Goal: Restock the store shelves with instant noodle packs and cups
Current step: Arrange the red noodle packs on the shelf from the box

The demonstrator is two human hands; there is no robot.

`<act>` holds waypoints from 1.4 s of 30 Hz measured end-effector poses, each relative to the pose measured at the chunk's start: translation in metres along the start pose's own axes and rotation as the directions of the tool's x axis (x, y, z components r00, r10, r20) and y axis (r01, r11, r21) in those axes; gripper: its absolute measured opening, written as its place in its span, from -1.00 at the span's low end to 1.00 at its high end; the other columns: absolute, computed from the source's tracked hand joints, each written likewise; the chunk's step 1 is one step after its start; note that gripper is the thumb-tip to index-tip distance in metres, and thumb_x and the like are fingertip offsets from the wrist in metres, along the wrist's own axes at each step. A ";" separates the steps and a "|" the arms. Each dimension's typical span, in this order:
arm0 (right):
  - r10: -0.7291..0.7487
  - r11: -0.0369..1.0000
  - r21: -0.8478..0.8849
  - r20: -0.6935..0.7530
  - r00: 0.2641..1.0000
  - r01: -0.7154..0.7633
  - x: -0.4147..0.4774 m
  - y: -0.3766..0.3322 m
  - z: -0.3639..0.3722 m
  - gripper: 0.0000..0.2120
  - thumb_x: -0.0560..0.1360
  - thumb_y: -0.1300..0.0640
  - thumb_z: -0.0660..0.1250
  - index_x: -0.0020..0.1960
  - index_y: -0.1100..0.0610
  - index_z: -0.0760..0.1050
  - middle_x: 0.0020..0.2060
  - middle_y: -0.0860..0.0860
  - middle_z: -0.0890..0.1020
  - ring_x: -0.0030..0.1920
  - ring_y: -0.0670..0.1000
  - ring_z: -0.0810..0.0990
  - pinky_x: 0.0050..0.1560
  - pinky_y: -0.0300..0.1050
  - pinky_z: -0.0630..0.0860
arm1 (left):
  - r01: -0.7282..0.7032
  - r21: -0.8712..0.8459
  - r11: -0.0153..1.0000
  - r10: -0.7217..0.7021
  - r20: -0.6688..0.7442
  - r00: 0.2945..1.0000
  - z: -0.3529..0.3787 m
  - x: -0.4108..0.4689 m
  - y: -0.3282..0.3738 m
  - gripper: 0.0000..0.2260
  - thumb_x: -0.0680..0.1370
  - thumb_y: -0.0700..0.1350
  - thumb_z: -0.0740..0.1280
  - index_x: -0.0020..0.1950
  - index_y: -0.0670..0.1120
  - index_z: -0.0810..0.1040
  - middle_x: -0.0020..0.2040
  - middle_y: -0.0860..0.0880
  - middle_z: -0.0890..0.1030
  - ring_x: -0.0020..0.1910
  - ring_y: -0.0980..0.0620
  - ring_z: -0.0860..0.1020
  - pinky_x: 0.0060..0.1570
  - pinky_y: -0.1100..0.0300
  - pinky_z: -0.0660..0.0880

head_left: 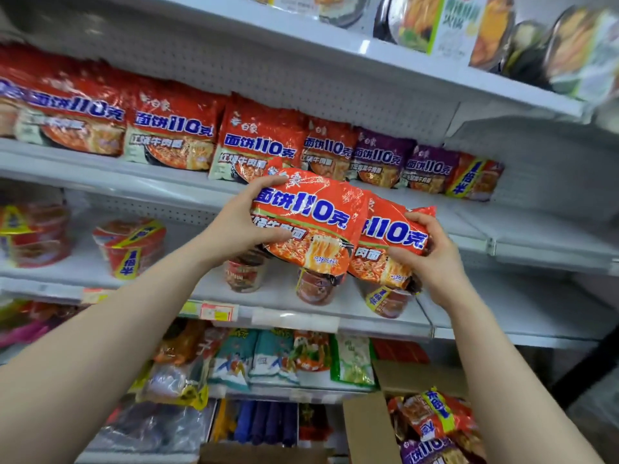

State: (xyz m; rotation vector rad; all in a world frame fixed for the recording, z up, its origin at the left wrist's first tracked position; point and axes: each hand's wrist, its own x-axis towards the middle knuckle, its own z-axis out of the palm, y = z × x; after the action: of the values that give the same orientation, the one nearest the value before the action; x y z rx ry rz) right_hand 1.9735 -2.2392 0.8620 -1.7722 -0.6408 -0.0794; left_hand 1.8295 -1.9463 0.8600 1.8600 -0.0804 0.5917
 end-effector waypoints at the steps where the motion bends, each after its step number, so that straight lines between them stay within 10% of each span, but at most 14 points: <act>1: -0.010 1.000 0.012 0.009 1.000 0.010 0.008 -0.004 -0.003 -0.45 0.35 0.24 0.57 0.15 -0.24 0.47 0.11 -0.07 0.61 -0.02 -0.10 0.68 -0.12 -0.11 0.65 | -0.010 -0.005 1.000 0.010 -0.011 1.000 0.001 0.006 0.004 -0.30 0.39 -0.21 0.56 0.39 0.22 0.35 0.24 0.13 0.44 0.02 0.29 0.58 -0.16 0.35 0.56; 18: -0.121 0.978 0.178 0.084 0.989 0.104 0.175 0.000 -0.033 -0.46 0.38 0.33 0.53 0.23 -0.03 0.44 0.12 -0.03 0.57 0.02 -0.03 0.66 -0.21 -0.19 0.63 | 0.000 0.093 0.996 0.031 -0.329 0.944 0.017 0.071 0.023 -0.29 0.36 -0.19 0.56 0.38 0.25 0.37 0.25 0.08 0.45 0.01 0.19 0.61 -0.16 0.31 0.59; 42: -0.151 0.940 -0.299 0.070 0.986 0.165 0.334 0.044 0.087 -0.60 0.40 0.21 0.55 0.08 -0.04 0.41 0.02 -0.05 0.59 -0.08 0.13 0.66 -0.08 0.11 0.63 | 0.028 0.182 0.983 0.034 -0.328 0.944 -0.030 0.140 -0.009 -0.29 0.37 -0.24 0.56 0.36 0.25 0.38 0.21 0.12 0.52 0.02 0.14 0.63 -0.12 0.24 0.60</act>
State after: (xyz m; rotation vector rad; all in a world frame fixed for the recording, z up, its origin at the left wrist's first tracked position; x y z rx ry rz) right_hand 2.2528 -2.0403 0.9224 -2.0202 -0.8397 -0.2604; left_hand 1.9439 -1.8836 0.9206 1.9119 0.2008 0.9323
